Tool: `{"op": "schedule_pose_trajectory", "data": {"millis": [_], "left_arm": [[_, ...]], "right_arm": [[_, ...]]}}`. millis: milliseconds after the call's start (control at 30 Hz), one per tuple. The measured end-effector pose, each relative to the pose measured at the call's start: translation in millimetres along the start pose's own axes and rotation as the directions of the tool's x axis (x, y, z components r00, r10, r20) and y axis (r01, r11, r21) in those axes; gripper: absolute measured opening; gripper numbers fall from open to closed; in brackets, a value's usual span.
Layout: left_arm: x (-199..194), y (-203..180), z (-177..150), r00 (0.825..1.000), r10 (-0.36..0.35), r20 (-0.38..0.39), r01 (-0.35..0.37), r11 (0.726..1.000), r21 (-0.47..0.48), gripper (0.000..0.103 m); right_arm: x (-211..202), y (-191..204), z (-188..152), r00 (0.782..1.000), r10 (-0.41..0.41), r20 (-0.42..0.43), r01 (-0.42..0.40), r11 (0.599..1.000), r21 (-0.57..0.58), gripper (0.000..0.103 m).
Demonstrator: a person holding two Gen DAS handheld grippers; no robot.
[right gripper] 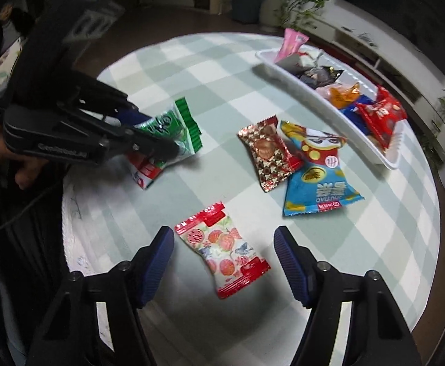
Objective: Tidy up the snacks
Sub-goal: 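Grasp the green packet with the left tool while the right tool grasps the red-white candy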
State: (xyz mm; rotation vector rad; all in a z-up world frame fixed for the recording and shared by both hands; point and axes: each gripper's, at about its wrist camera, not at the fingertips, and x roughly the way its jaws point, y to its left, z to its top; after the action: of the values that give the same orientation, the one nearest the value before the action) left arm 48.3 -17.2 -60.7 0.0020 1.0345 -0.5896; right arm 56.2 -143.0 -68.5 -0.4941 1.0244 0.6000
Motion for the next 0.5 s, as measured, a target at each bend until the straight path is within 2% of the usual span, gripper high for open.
{"op": "schedule_pose_trajectory", "data": {"millis": [133,367,500], "left_arm": [[1,2,-1,1.0,0.005,-0.008,-0.005,1.0,-0.004,0.021],[4,3,-2,1.0,0.013,-0.015,-0.013,1.0,-0.004,0.021],[4,3,-2,1.0,0.014,-0.014,-0.014,1.0,-0.003,0.021]], "right_arm": [[18,0,2,0.997,0.04,-0.068,-0.042,0.998,-0.037,0.064],[19,4,2,0.994,0.082,-0.073,-0.085,0.996,-0.04,0.048],[18,4,2,0.993,0.094,-0.075,-0.095,0.995,-0.013,0.047]]}}
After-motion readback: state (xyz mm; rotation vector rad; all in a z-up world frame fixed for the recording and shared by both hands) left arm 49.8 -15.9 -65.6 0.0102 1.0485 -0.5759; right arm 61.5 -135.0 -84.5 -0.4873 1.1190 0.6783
